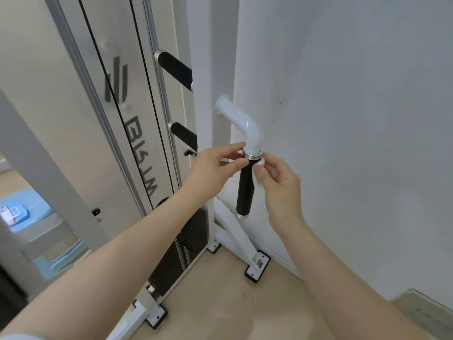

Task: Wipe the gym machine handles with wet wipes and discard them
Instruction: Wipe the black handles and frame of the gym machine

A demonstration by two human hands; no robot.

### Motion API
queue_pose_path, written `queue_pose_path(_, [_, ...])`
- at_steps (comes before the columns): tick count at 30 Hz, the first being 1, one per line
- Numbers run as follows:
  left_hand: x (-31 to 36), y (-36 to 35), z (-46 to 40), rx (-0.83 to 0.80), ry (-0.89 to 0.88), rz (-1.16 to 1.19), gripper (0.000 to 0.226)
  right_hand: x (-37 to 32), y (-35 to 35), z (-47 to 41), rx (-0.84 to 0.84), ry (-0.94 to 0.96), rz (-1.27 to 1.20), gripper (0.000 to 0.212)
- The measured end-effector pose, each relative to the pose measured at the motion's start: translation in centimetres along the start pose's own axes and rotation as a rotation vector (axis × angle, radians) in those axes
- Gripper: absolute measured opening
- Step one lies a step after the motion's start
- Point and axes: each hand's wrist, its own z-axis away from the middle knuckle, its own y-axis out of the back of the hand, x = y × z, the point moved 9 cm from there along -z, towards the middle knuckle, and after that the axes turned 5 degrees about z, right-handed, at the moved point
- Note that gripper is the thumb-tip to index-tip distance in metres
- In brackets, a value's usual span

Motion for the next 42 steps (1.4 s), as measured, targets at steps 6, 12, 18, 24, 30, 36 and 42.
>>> queue_pose_path(6, [-0.2,0.2,-1.1,-0.115,-0.021,-0.039,0.031,6.1,0.1,2.4,-0.003,-0.186,0.241,0.025])
queue_pose_path(12, [-0.2,-0.2,-2.0,-0.21,-0.096,-0.021,0.028,2.9,-0.2,1.7,0.172,-0.01,0.13,0.032])
queue_pose_path(18, [-0.6,-0.4,-2.3,-0.238,-0.138,0.044,0.026,8.9,0.1,4.2,0.199,-0.271,0.391,0.024])
queue_pose_path(24, [-0.4,-0.6,-2.5,-0.263,-0.201,0.044,0.027,4.3,-0.2,3.7,0.375,-0.074,0.208,0.03])
queue_pose_path(30, [-1.7,-0.7,-2.5,-0.378,-0.103,0.314,0.024,1.7,-0.3,3.6,0.51,-0.024,0.3,0.028])
queue_pose_path(36, [-3.1,-0.9,-1.8,-0.556,0.028,0.548,0.028,2.0,-1.2,3.1,0.519,-0.059,0.208,0.03])
queue_pose_path(42, [-3.9,-0.7,-1.9,-0.637,0.12,0.629,0.03,0.7,-0.3,5.0,0.668,0.039,0.289,0.026])
